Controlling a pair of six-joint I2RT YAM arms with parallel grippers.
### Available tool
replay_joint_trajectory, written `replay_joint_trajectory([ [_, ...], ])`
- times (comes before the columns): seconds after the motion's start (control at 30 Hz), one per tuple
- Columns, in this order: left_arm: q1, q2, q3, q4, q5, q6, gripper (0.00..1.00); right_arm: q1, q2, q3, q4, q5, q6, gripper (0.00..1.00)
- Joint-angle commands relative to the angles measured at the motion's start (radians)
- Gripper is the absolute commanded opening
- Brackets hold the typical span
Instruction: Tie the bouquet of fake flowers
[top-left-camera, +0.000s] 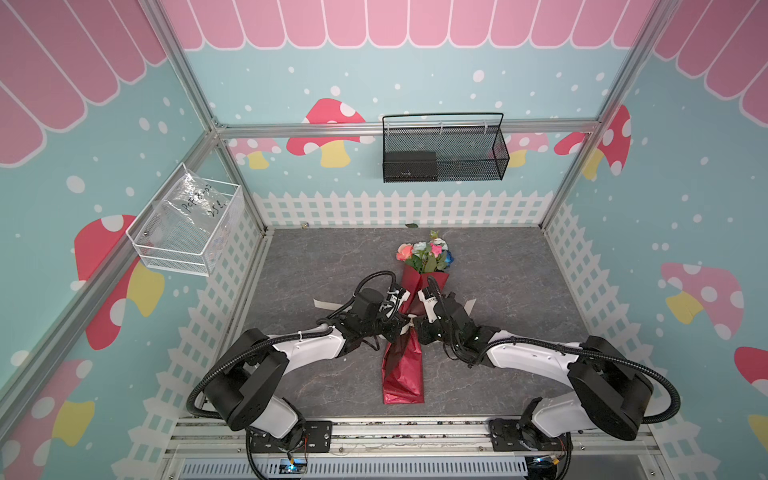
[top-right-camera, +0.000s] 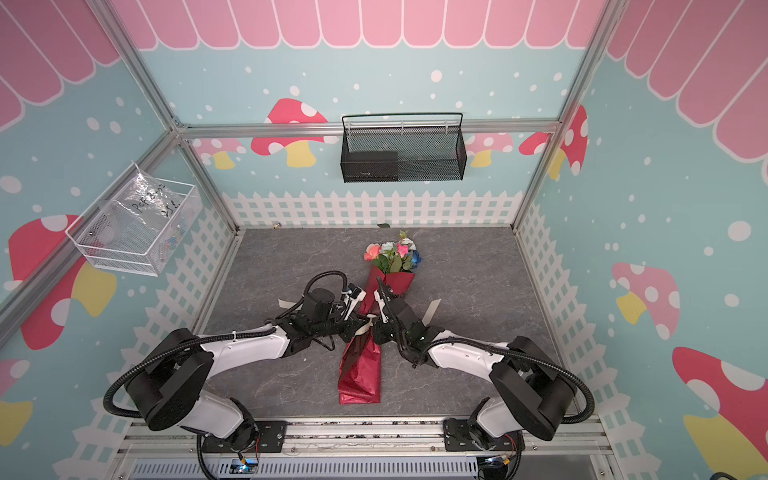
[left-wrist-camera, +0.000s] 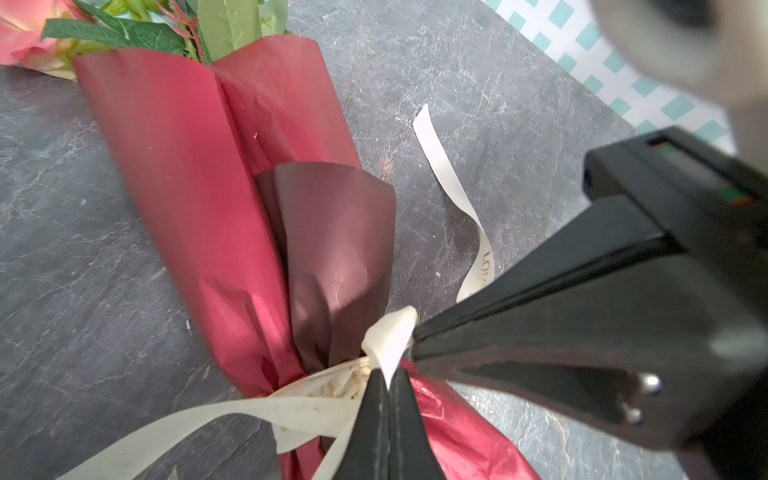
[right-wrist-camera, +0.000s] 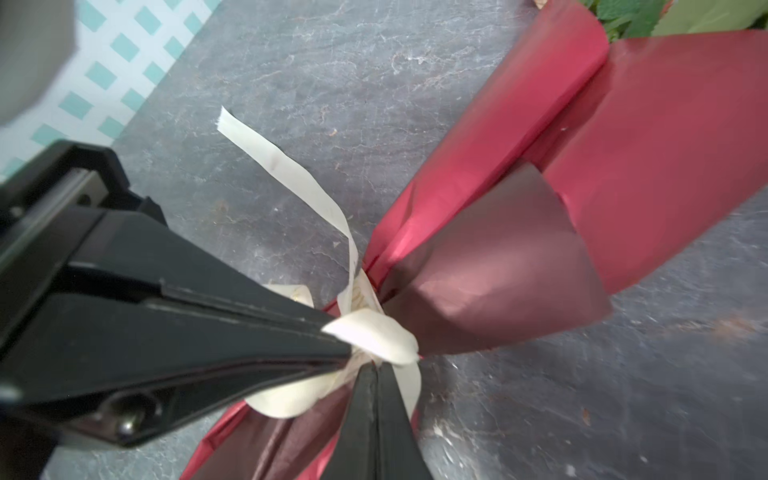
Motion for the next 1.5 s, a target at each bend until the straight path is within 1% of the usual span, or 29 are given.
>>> replay_joint_trajectory([
  [0.0, -0.008, 0.009, -0.008, 0.040, -0.008, -0.026, 0.02, -0.003, 0.024, -0.024, 0.099, -0.029, 0.039, 0.00],
  [0.37, -0.010, 0.007, -0.017, 0.045, 0.003, -0.065, 0.02, -0.004, 0.107, -0.090, 0.338, -0.034, 0.106, 0.00],
  [0.67, -0.017, 0.003, -0.048, 0.099, 0.032, -0.124, 0.02, -0.004, 0.183, -0.115, 0.556, 0.009, 0.098, 0.00],
  [0.73, -0.020, 0.005, -0.052, 0.109, 0.034, -0.139, 0.02, -0.004, 0.206, -0.132, 0.640, 0.011, 0.095, 0.00],
  [0.9, -0.020, 0.025, -0.061, 0.166, 0.052, -0.207, 0.03, -0.004, 0.277, -0.210, 0.913, -0.013, 0.079, 0.00],
  [0.97, -0.020, 0.038, -0.064, 0.199, 0.061, -0.241, 0.06, -0.004, 0.309, -0.227, 0.977, -0.015, 0.079, 0.00],
  [1.07, -0.021, 0.058, -0.053, 0.188, 0.058, -0.276, 0.12, -0.004, 0.374, -0.250, 1.080, -0.019, 0.092, 0.00],
  [1.17, -0.020, 0.055, -0.043, 0.129, -0.014, -0.304, 0.20, -0.004, 0.425, -0.258, 1.163, -0.034, 0.110, 0.00],
  [1.23, -0.020, 0.034, -0.049, 0.112, -0.060, -0.323, 0.26, -0.004, 0.441, -0.254, 1.200, -0.042, 0.119, 0.00],
  [1.27, -0.020, 0.017, -0.054, 0.114, -0.073, -0.329, 0.28, -0.004, 0.476, -0.251, 1.210, -0.045, 0.124, 0.00],
  [1.37, -0.020, -0.043, -0.065, 0.112, -0.113, -0.342, 0.36, -0.004, 0.503, -0.240, 1.229, -0.050, 0.121, 0.00],
  [1.47, -0.019, -0.105, -0.073, 0.094, -0.155, -0.339, 0.38, -0.004, 0.523, -0.229, 1.240, -0.051, 0.122, 0.00],
])
